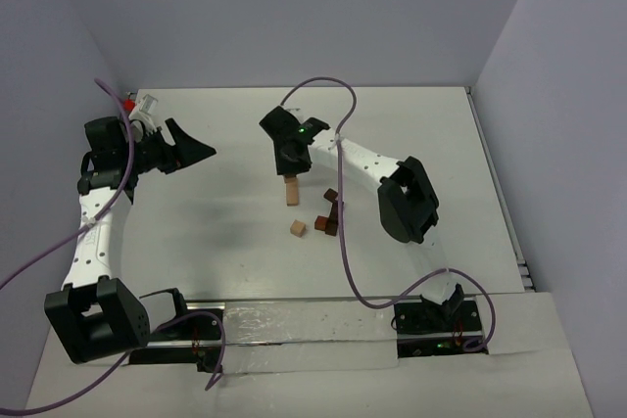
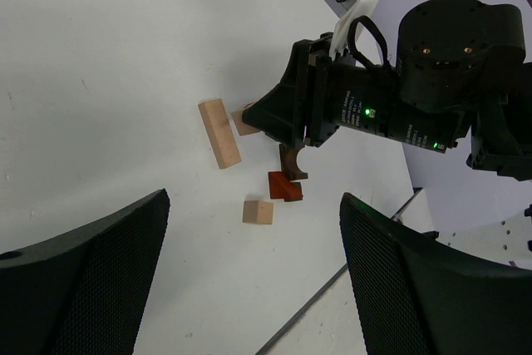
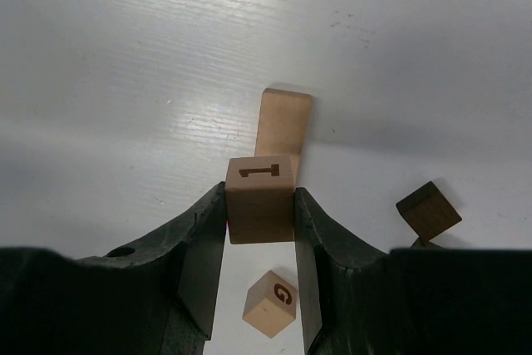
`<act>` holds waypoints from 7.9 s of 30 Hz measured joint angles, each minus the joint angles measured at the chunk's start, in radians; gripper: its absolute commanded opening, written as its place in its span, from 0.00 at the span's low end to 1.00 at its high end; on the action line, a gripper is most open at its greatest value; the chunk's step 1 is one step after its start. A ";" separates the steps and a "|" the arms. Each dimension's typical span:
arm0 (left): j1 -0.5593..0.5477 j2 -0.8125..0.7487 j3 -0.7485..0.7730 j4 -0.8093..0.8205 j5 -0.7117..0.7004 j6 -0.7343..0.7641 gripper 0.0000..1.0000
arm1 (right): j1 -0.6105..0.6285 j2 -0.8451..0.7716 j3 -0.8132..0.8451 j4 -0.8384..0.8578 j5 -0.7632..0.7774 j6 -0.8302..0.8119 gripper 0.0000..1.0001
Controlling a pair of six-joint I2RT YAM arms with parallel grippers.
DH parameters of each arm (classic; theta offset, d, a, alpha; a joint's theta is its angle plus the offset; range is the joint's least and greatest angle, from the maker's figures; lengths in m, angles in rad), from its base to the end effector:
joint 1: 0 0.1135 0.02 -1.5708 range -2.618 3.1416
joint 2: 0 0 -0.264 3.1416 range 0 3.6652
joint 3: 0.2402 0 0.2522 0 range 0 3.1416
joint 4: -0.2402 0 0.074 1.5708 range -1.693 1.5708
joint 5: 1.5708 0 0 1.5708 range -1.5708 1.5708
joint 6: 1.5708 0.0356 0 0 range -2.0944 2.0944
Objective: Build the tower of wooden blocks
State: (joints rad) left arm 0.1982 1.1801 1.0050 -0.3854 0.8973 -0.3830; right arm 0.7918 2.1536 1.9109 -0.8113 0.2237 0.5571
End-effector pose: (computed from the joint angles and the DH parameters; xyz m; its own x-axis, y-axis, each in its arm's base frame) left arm 0.2531 0.0225 0.3229 -0.6801 -0.3743 -0.6303 0.2934 0.6490 -0.7019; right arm 0.3367 0.3298 0.2388 -0.8446 -0.1217 -0.5214 -0.2006 0.9748 0.0975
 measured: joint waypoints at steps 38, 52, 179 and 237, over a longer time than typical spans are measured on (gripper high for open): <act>0.001 0.031 -0.016 0.032 0.000 -0.025 0.90 | -0.018 0.095 0.044 -0.027 0.031 0.089 0.11; 0.006 0.031 -0.032 0.040 0.000 -0.030 0.89 | -0.017 0.099 0.060 -0.036 0.030 0.100 0.19; 0.053 -0.018 0.001 -0.028 0.093 0.023 0.99 | 0.156 -0.332 -0.470 0.146 -0.051 -0.180 0.00; 0.053 -0.018 -0.032 0.016 0.075 -0.006 0.99 | 0.025 -0.006 -0.060 -0.081 -0.086 0.067 0.05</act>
State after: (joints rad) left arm 0.2508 1.1623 0.9726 -0.3691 0.9722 -0.3894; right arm 0.8166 2.1478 1.8507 -0.8923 0.1380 0.6243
